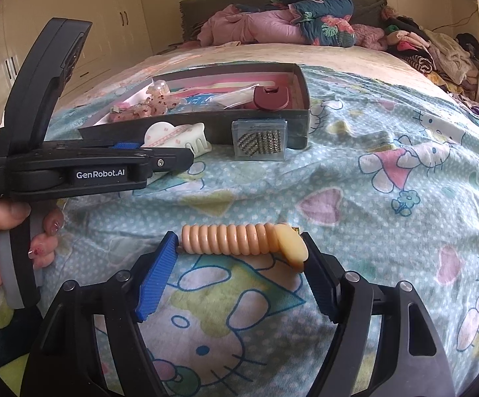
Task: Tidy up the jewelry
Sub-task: 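Carry the hair claw into the tray with the left tool while the right tool carries the coil there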
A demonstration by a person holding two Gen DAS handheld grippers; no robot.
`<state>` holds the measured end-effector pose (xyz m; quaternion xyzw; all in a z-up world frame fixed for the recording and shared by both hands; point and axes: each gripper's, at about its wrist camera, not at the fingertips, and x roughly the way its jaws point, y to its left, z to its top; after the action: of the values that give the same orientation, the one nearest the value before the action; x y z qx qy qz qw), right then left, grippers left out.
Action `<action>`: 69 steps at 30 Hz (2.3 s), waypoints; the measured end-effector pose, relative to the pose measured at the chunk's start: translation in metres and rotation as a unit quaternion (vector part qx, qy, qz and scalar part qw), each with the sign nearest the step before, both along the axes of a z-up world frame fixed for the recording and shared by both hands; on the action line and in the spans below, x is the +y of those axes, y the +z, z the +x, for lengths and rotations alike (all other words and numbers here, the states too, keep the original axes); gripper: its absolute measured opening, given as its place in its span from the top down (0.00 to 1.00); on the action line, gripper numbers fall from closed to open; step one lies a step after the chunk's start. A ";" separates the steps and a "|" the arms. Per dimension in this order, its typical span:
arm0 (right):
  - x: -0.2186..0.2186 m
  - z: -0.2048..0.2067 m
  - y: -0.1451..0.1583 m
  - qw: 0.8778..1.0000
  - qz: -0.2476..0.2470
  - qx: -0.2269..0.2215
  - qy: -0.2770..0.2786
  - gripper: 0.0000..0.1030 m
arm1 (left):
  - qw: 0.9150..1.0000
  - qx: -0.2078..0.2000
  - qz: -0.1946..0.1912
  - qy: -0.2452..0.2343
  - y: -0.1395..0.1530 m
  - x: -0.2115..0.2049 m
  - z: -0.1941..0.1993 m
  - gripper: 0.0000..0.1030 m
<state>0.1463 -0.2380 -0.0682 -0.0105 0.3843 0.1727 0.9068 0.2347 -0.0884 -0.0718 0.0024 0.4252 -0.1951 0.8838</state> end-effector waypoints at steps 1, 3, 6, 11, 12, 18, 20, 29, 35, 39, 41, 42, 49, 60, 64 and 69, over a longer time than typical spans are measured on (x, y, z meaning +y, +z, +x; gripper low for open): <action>0.000 -0.001 0.001 1.000 0.001 0.001 0.001 0.31 | 1.000 0.001 -0.006 -0.001 0.001 0.001 -0.002 0.64; 0.001 -0.003 0.002 1.000 0.002 0.002 0.003 0.31 | 1.000 0.002 -0.016 0.000 0.003 0.005 -0.006 0.64; 0.004 -0.006 0.005 1.000 0.001 0.001 0.008 0.31 | 1.000 0.001 -0.021 0.003 0.006 0.011 -0.011 0.64; 0.011 -0.009 0.010 1.000 0.001 -0.002 0.017 0.31 | 0.999 0.000 -0.035 0.010 0.012 0.025 -0.022 0.64; 0.014 -0.009 0.012 1.000 0.001 -0.003 0.021 0.31 | 0.999 -0.002 -0.038 0.013 0.014 0.029 -0.024 0.64; 0.029 -0.008 0.020 0.999 -0.003 -0.013 0.036 0.31 | 0.999 -0.015 -0.043 0.029 0.026 0.048 -0.033 0.64; 0.032 -0.008 0.024 0.999 -0.003 -0.016 0.040 0.31 | 0.998 -0.021 -0.043 0.035 0.029 0.054 -0.034 0.64; 0.050 -0.001 0.037 0.998 -0.007 -0.030 0.055 0.31 | 0.996 -0.042 -0.052 0.066 0.045 0.084 -0.040 0.64; 0.059 0.007 0.050 0.997 -0.009 -0.044 0.060 0.31 | 0.994 -0.051 -0.062 0.080 0.054 0.098 -0.038 0.64; 0.063 0.016 0.058 0.997 -0.010 -0.055 0.060 0.31 | 0.992 -0.055 -0.069 0.089 0.057 0.106 -0.036 0.64; 0.063 0.021 0.062 0.996 -0.011 -0.061 0.058 0.31 | 0.991 -0.057 -0.073 0.093 0.058 0.110 -0.035 0.65; 0.064 0.024 0.065 0.996 -0.011 -0.064 0.057 0.31 | 0.991 -0.058 -0.076 0.095 0.060 0.111 -0.034 0.65; 0.064 0.045 0.074 0.996 -0.016 -0.079 0.048 0.31 | 0.991 -0.060 -0.069 0.100 0.061 0.117 -0.022 0.72; 0.058 0.082 0.073 0.995 -0.030 -0.087 0.027 0.31 | 0.992 -0.059 -0.059 0.097 0.063 0.114 0.010 0.73; 0.056 0.095 0.071 0.995 -0.037 -0.086 0.021 0.31 | 0.992 -0.060 -0.057 0.095 0.064 0.110 0.021 0.73; 0.057 0.109 0.069 0.995 -0.044 -0.086 0.018 0.31 | 0.992 -0.057 -0.055 0.094 0.062 0.103 0.036 0.73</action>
<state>0.2550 -0.1808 0.0004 -0.0724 0.3117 0.1700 0.9321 0.2703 0.0149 -0.0093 -0.0748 0.3609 -0.1337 0.9199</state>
